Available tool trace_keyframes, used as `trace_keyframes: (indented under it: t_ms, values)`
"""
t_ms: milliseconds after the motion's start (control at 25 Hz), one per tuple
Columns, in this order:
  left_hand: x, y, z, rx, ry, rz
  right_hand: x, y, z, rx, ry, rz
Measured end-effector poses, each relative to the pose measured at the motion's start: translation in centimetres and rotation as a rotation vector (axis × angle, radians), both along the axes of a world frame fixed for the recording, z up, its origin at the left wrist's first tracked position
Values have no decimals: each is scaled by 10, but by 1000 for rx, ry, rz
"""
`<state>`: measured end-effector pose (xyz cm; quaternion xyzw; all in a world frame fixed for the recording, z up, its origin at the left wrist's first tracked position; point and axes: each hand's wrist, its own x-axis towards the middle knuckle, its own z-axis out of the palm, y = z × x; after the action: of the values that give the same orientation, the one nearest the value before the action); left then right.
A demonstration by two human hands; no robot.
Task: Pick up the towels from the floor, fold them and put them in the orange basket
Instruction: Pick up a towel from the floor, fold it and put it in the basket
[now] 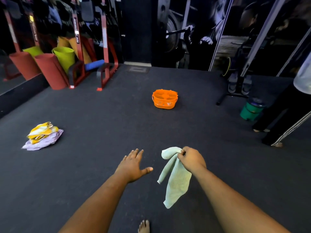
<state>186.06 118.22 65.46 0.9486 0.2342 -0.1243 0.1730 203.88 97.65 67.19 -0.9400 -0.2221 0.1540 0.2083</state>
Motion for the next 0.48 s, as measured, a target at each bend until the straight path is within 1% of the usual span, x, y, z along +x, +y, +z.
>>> trace_keyframes:
  t_ms: [280, 480]
  values:
    - [147, 117, 29, 29, -30, -82, 128, 98, 25, -5, -58, -69]
    - [240, 178, 30, 67, 6, -118, 223, 158, 15, 40, -38, -73]
